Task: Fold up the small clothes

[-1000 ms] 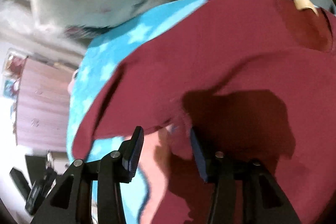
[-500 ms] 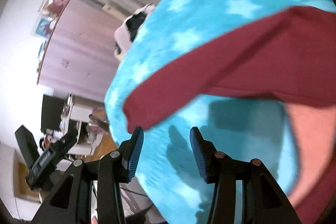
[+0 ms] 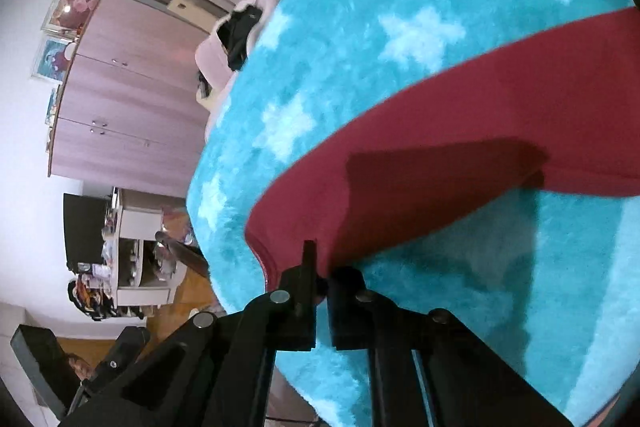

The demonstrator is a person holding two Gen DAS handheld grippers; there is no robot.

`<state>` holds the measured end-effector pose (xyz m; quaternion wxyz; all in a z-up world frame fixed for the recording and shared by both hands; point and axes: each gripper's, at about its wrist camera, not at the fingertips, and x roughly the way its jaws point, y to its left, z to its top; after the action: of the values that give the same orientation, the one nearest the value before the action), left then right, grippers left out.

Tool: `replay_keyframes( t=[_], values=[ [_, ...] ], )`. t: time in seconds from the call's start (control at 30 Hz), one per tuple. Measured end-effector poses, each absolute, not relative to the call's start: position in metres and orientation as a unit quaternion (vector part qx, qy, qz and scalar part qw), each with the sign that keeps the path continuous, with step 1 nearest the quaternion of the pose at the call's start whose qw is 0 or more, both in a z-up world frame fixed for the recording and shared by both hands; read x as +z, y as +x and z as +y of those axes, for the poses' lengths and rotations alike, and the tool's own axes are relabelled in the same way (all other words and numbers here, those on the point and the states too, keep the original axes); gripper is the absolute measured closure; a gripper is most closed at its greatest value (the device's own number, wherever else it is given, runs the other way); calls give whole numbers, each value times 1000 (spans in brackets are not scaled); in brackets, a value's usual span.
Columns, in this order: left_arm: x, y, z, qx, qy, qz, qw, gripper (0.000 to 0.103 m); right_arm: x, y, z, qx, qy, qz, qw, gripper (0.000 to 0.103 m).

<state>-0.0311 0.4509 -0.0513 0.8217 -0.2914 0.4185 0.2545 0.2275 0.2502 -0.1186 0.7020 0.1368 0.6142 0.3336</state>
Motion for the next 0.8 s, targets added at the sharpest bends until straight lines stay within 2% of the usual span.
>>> replay_keyframes(
  t=[0.23,0.47,0.63,0.8],
  values=[
    [-40,-12,429,228,-284,411,836,17,-41,221,203,369,75,542,752,98],
    [-20,-4,378,204,-244,408,856,17,7,238,71,308,21,502,808,98],
    [-17,-9,338,196,-225,421,857,17,5,248,-48,202,17,506,839,98],
    [-17,-16,300,185,-208,431,858,17,-32,262,-156,35,16,526,850,97]
  ],
)
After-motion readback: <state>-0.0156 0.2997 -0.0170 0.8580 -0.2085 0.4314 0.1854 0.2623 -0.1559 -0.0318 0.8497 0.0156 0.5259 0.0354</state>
